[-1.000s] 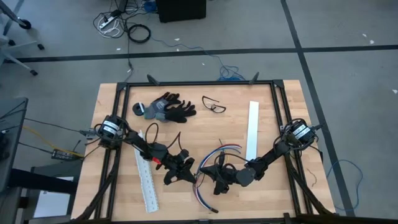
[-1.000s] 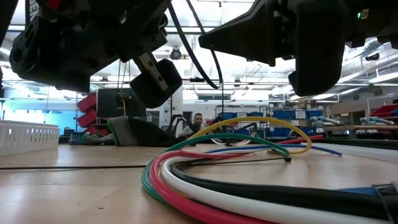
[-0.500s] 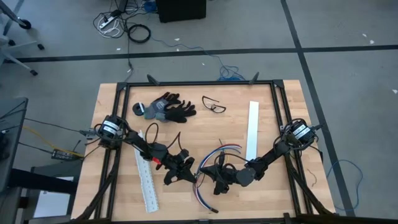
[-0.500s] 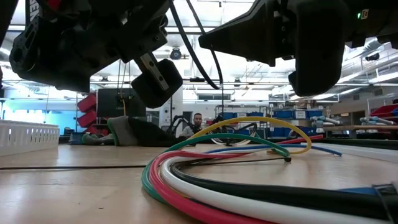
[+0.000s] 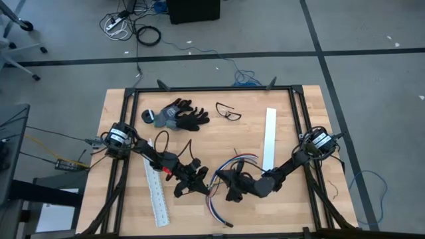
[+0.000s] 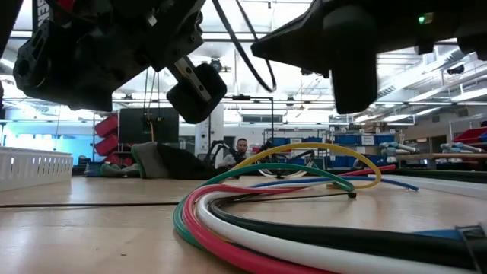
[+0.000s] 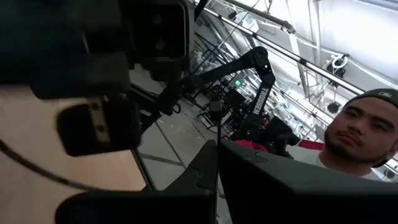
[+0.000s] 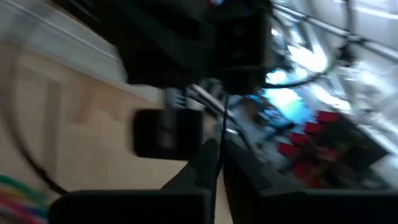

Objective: Ziptie cables
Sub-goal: Insert the top black zip tie pointed tail end through the slot to form a loop

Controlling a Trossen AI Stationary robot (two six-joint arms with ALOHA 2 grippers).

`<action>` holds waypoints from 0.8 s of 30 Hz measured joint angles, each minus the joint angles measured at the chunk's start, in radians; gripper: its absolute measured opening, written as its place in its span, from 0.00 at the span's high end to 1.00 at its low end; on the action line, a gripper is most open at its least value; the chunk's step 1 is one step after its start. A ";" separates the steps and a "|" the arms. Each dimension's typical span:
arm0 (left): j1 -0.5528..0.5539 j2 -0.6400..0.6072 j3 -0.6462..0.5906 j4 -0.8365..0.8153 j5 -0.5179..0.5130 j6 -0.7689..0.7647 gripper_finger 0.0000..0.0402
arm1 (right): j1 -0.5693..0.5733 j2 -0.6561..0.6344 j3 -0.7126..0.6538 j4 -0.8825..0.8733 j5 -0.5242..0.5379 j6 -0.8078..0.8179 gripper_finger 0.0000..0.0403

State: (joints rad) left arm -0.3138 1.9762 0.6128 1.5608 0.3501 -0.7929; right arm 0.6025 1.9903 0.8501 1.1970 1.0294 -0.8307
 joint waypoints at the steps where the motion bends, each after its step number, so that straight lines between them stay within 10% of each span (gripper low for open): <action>1: 0.000 0.000 0.000 0.001 -0.002 0.000 1.00 | 0.000 0.000 0.000 0.022 0.026 -0.043 0.92; 8: 0.000 0.000 0.000 -0.001 -0.015 0.004 1.00 | 0.004 -0.004 0.000 0.142 0.063 -0.193 0.83; 24: 0.102 0.000 -0.001 -0.036 -0.080 -0.031 1.00 | 0.037 -0.098 0.000 0.146 0.051 0.240 0.48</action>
State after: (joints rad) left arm -0.2118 1.9762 0.6121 1.5245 0.2702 -0.8234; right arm 0.6395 1.8923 0.8501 1.3430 1.0806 -0.5908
